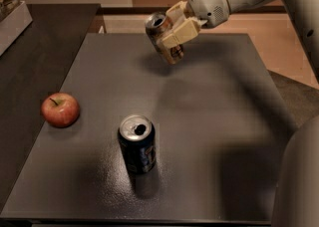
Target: Place orange can upright
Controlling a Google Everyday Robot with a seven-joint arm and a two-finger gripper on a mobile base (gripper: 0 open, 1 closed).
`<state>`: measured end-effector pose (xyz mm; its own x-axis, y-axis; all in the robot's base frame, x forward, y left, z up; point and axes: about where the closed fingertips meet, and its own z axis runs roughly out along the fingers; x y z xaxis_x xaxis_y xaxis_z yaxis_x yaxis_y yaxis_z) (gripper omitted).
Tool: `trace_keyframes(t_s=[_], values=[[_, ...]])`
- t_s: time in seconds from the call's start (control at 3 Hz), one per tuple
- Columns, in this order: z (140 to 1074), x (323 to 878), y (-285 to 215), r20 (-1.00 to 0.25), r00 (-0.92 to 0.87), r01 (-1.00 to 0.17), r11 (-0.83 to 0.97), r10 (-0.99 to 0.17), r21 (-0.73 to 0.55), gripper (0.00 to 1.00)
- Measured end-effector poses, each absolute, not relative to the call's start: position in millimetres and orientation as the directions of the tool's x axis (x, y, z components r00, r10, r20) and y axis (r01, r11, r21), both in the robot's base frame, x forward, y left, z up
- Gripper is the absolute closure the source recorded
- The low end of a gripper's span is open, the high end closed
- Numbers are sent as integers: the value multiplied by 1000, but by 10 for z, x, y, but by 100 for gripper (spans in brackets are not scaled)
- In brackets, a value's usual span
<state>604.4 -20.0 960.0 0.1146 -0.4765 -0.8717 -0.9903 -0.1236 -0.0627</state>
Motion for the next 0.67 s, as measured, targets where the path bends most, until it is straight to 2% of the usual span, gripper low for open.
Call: trace_keyframes(t_s=[0.67], values=[[9415,5937,-101,-925,51,-991,-131,-376,-1,100]])
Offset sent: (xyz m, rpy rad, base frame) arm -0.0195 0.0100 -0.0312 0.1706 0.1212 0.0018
